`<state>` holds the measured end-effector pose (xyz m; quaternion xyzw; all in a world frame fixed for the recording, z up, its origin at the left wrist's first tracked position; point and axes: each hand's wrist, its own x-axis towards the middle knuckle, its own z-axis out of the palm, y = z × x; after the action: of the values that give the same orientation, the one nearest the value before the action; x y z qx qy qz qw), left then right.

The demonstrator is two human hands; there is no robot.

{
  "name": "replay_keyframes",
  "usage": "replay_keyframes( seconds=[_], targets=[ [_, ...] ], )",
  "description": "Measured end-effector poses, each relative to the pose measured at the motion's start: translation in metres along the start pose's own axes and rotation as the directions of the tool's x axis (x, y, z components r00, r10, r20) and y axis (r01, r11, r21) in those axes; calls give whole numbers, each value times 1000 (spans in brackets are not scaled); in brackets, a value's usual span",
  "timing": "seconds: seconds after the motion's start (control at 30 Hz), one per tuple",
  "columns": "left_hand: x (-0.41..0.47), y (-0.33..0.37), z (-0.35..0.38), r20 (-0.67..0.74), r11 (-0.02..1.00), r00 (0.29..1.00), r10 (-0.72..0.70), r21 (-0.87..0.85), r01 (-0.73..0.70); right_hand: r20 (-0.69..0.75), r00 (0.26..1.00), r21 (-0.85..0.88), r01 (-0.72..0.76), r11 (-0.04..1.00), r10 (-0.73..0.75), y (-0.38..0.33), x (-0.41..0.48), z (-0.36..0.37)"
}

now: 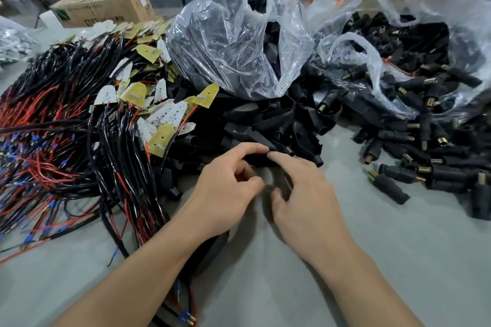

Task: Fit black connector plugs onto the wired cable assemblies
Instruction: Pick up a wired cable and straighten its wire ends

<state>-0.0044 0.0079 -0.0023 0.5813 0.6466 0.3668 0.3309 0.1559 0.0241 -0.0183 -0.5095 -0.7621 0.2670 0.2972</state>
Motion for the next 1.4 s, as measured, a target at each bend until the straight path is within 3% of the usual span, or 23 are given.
replay_keyframes(
  seconds=[0.37, 0.6, 0.63, 0.7, 0.77, 0.83, 0.97, 1.2, 1.27, 1.33, 1.4],
  targets=[
    [3, 3, 10, -18, 989, 1000, 6, 149, -3, -6, 1000, 40, 0, 999, 0, 3, 2, 4],
    [-2, 20, 8, -275, 997, 961, 37, 73, -17, -7, 1000, 50, 16, 999, -16, -1, -2, -1],
    [-2, 23, 1, -297, 993, 953, 65, 116, -31, -19, 1000, 47, 11, 999, -10, -1, -1, 0],
    [2, 25, -18, -355, 924, 914, 197, 378, -52, -37, 999, 56, 0, 998, 2, -2, 0, 1],
    [11, 20, -41, -392, 722, 840, 375, 691, 0, -43, 999, 63, -15, 998, 18, -3, 0, 2],
    [21, 10, -61, -396, 619, 849, 349, 778, 109, -53, 998, 68, -28, 997, 31, -4, -1, 2],
    [29, -1, -72, -433, 788, 890, 141, 593, 164, -89, 995, 109, -28, 994, 38, -4, -1, 1],
    [25, 25, -76, -524, 934, 823, 218, 355, -22, -101, 993, 351, -23, 936, 63, -8, -2, -4],
    [24, 43, -67, -454, 991, 882, 123, 16, -130, -48, 997, 548, -30, 836, 67, -16, -6, -6],
    [21, 63, -54, -324, 924, 945, 47, -346, -164, 17, 999, 695, -45, 717, 46, -25, -11, -8],
    [18, 78, -40, -242, 857, 969, 57, -486, -172, 51, 999, 744, -39, 667, 2, -32, -13, -9]
  ],
)
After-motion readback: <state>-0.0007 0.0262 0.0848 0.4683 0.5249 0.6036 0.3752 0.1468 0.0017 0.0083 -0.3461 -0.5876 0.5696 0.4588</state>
